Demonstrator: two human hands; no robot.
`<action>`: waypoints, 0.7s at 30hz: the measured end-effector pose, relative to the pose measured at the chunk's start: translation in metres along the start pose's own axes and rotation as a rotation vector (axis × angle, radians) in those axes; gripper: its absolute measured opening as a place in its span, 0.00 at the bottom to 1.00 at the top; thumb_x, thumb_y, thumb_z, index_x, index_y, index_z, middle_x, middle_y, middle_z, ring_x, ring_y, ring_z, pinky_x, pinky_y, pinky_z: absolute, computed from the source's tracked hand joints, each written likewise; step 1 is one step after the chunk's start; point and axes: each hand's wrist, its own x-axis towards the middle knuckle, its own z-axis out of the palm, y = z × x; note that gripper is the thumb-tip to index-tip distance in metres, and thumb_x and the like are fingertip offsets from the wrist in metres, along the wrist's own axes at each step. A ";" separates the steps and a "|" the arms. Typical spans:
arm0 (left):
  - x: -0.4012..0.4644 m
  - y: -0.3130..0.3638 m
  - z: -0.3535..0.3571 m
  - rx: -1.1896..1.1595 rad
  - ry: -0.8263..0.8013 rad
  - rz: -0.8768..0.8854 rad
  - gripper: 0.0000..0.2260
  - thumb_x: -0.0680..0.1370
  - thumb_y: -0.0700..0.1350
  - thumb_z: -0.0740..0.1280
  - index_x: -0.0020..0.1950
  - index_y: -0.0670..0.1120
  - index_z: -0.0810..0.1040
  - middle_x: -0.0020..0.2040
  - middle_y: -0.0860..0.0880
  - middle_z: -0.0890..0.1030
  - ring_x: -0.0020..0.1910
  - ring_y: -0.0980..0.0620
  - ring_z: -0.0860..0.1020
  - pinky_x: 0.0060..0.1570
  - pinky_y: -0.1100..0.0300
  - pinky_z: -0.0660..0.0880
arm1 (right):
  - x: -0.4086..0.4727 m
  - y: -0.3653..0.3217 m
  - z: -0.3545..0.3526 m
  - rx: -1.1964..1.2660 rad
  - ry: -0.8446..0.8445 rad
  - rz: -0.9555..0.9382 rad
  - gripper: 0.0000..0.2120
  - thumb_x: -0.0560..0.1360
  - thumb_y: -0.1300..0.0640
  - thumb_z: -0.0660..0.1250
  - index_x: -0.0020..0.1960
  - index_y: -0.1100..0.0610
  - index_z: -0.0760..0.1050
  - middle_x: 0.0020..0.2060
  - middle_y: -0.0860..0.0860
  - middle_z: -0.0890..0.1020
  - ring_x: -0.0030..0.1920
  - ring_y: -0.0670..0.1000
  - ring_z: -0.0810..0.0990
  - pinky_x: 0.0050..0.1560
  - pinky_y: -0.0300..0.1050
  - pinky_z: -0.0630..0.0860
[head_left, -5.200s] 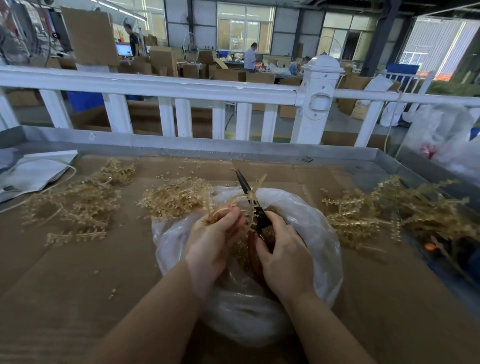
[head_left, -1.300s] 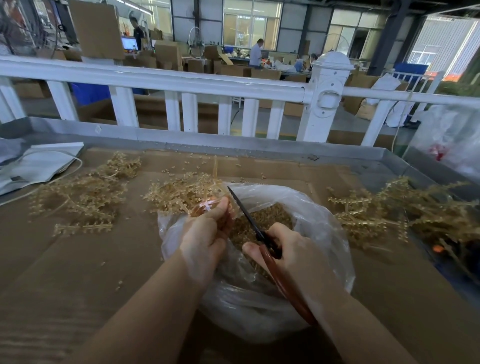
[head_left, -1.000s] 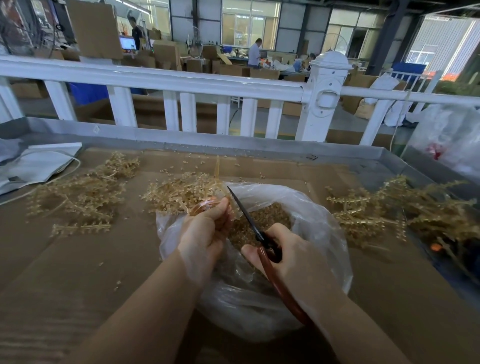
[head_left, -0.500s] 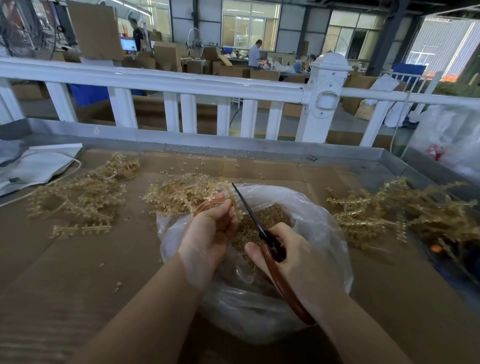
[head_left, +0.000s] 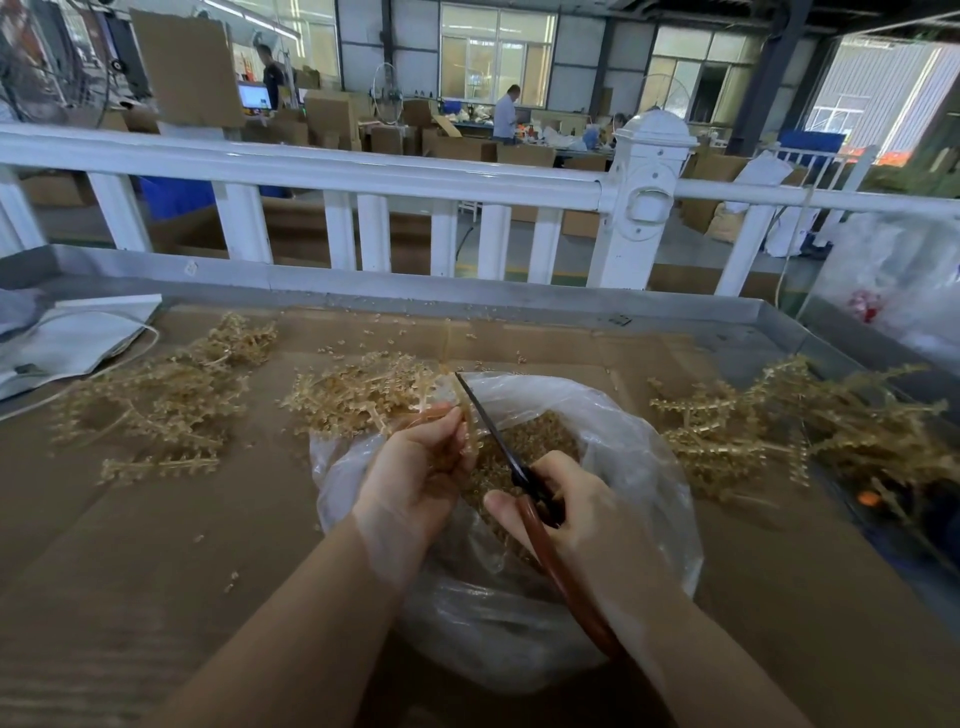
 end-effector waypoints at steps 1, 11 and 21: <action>0.000 0.000 0.000 0.000 -0.002 -0.004 0.07 0.74 0.32 0.63 0.41 0.42 0.76 0.27 0.49 0.76 0.25 0.56 0.75 0.24 0.67 0.74 | 0.001 0.000 0.000 0.017 -0.003 0.009 0.16 0.71 0.36 0.65 0.42 0.48 0.70 0.33 0.45 0.78 0.36 0.41 0.77 0.37 0.35 0.72; 0.004 -0.001 -0.005 0.085 -0.062 0.003 0.03 0.68 0.38 0.68 0.41 0.41 0.77 0.29 0.48 0.77 0.26 0.55 0.76 0.25 0.67 0.74 | 0.002 0.002 -0.003 -0.007 -0.043 0.032 0.16 0.71 0.36 0.65 0.41 0.48 0.70 0.33 0.45 0.77 0.36 0.42 0.77 0.37 0.35 0.71; 0.006 -0.002 -0.007 0.016 -0.002 -0.030 0.09 0.64 0.35 0.70 0.42 0.39 0.77 0.30 0.47 0.79 0.26 0.55 0.78 0.25 0.67 0.75 | 0.001 0.002 0.000 -0.097 0.000 0.007 0.16 0.71 0.34 0.63 0.37 0.44 0.66 0.29 0.42 0.74 0.32 0.34 0.74 0.34 0.27 0.67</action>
